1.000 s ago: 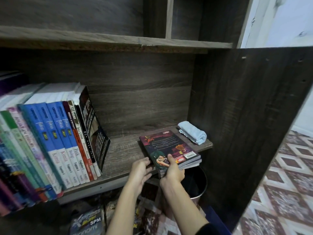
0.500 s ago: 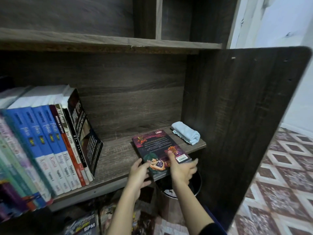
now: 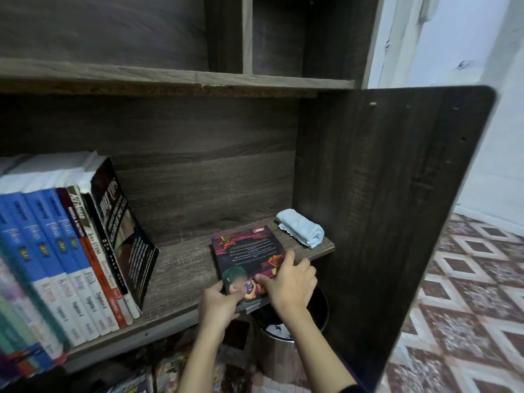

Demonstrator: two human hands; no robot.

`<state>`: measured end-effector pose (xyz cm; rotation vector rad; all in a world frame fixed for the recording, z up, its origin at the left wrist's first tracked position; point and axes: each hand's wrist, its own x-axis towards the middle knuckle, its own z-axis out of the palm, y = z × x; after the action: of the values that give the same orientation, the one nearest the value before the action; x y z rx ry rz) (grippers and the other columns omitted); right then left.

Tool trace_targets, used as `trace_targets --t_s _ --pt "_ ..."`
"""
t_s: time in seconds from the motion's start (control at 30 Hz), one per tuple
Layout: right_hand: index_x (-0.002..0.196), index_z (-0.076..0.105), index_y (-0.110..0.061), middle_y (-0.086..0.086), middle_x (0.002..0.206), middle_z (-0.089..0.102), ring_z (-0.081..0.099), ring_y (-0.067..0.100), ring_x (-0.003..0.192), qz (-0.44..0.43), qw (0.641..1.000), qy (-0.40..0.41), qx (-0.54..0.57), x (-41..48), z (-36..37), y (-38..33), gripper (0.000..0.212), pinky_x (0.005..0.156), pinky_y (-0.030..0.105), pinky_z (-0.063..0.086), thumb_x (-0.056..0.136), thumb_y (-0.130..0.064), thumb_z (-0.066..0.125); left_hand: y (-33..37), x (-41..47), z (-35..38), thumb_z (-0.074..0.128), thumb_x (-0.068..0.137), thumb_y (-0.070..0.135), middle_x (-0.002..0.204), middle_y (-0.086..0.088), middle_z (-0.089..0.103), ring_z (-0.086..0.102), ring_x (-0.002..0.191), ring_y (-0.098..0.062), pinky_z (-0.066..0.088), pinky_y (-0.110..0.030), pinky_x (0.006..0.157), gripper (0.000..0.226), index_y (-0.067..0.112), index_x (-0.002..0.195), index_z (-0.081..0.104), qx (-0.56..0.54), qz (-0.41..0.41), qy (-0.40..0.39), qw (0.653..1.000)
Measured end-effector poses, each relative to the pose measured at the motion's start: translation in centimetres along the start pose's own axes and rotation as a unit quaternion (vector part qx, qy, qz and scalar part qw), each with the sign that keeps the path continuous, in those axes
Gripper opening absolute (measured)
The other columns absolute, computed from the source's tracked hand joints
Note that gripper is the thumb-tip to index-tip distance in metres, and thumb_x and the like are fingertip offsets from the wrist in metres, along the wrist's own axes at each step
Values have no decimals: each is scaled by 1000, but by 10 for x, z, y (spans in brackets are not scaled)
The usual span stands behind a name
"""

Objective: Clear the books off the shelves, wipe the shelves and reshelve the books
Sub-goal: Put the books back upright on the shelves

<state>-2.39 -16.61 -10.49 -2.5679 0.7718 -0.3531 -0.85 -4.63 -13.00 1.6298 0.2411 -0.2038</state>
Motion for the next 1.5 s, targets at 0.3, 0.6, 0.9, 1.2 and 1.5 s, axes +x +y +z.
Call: trace_targets --t_s 0.3,0.6,0.9,1.2,1.5 --pt "89 60 -7 14 97 69 65 28 88 142 894 -179 385 22 -16 9 28 79 36 54 70 -12 81 5 8 -24 54 92 -2 82 -12 66 60 70 -22 54 -30 64 12 2 99 63 -4 -10 9 1000" --pt "104 45 -8 17 98 65 65 29 84 54 747 -306 588 9 -35 -17 42 69 47 56 79 25 51 36 -1 -52 51 94 -1 102 -9 65 59 83 -14 45 -14 66 29 1 122 58 11 116 14 993" --pt "93 44 -25 -1 88 65 63 20 87 -155 808 -103 560 -27 -7 -102 44 87 43 52 71 9 61 101 -32 -88 45 96 5 121 6 60 55 115 -8 34 -11 96 34 14 125 60 118 432 276 851" --pt "104 46 -15 1 87 59 56 23 83 -257 842 -127 458 -75 61 -132 36 67 24 34 79 11 49 121 -56 -156 53 82 63 156 14 17 -3 146 -16 -15 -59 106 70 38 144 31 424 445 298 730" --pt "112 35 -21 -8 97 57 52 -4 75 -232 793 -366 429 -65 73 -138 47 64 8 39 83 8 58 112 -39 -165 71 73 51 157 9 -13 -24 141 -19 -15 -66 102 48 38 118 62 523 397 293 695"
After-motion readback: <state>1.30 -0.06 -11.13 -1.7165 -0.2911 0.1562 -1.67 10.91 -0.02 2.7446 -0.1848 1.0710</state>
